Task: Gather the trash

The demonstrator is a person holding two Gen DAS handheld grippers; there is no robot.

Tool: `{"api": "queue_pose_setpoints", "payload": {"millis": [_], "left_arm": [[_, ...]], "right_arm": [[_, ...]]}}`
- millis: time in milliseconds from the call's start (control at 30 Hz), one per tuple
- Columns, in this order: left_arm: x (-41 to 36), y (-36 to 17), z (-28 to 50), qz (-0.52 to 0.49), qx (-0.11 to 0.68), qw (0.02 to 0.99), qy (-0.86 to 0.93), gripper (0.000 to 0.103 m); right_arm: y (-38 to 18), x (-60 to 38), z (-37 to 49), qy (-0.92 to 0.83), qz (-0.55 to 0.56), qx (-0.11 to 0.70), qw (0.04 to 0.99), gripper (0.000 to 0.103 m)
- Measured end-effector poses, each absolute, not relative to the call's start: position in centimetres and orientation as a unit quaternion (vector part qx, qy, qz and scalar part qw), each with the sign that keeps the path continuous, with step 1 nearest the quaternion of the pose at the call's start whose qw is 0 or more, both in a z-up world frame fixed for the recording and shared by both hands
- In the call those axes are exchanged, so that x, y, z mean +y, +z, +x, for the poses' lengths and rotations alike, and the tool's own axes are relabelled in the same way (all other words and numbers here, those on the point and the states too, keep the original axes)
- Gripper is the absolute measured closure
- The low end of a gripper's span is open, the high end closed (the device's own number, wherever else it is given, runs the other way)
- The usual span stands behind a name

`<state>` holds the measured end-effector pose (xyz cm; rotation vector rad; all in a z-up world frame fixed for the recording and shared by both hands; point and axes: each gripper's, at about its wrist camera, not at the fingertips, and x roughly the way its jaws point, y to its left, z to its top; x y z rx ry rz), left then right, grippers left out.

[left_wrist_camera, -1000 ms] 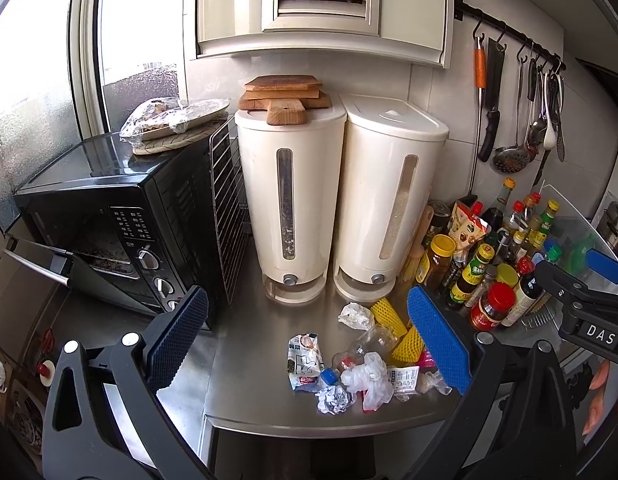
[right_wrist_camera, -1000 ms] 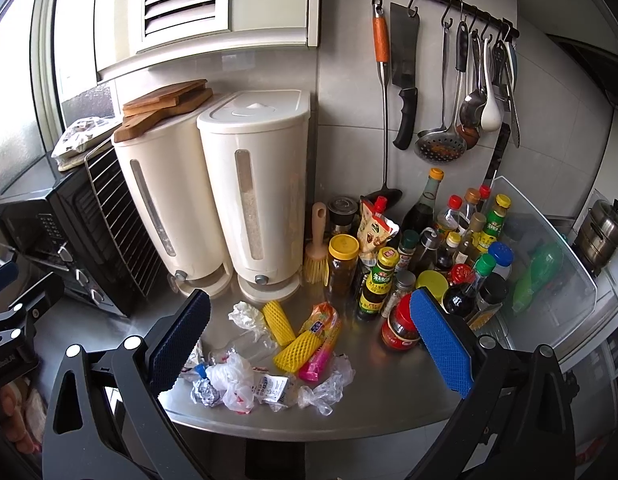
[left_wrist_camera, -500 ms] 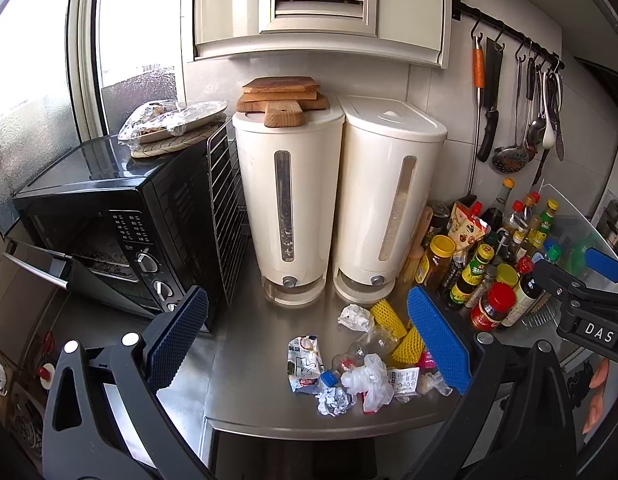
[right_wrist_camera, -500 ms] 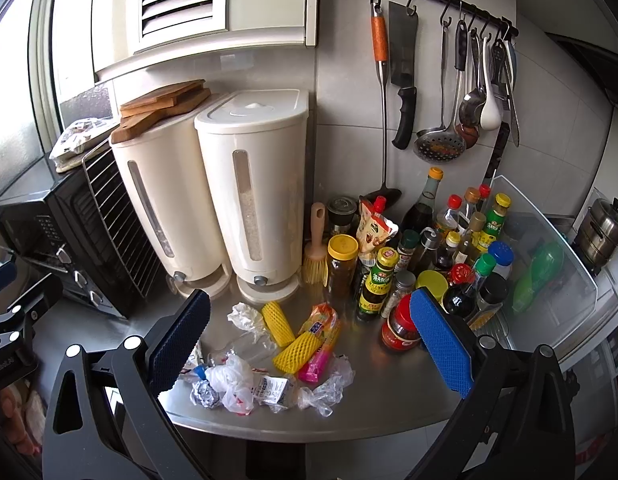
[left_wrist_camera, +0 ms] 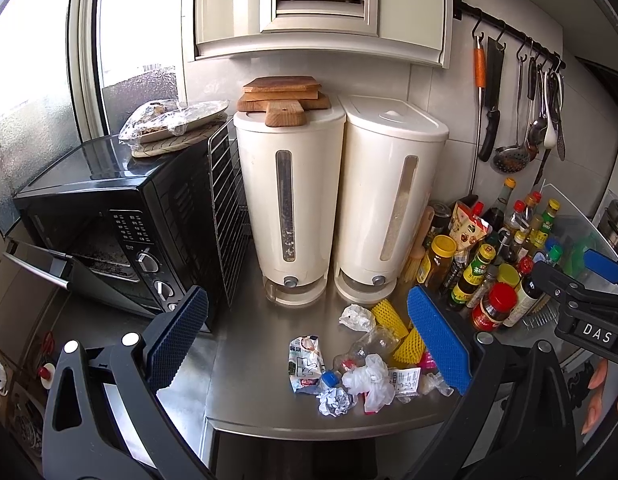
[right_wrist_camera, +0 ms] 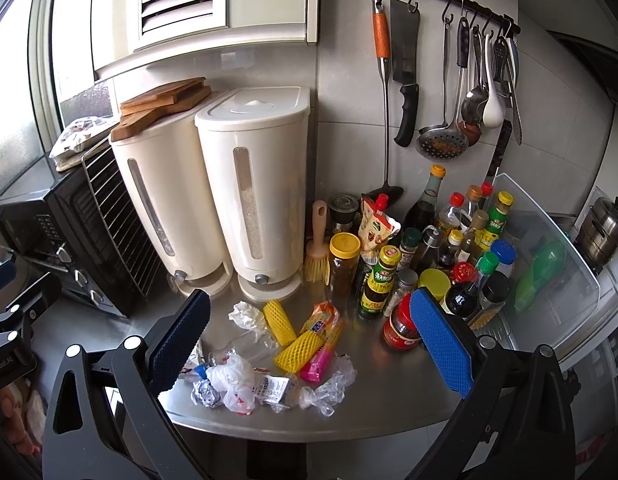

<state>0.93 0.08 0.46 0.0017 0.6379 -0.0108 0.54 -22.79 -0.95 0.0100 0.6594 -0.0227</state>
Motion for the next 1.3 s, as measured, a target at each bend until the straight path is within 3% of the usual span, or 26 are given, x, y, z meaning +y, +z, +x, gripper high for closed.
{"api": "queue_pose_setpoints", "payload": {"millis": [867, 1300], "left_arm": [[0.6, -1.0, 1.5, 0.004, 0.324, 0.946, -0.006, 0.008], [0.6, -8.2, 3.0, 0.005, 0.393, 0.919, -0.038, 0.008]], "right_arm": [[-2.1, -23.5, 0.7, -0.037, -0.028, 0.302, 0.952, 0.003], [-9.8, -25.0, 2.5, -0.010, 0.006, 0.394, 0.919, 0.003]]}}
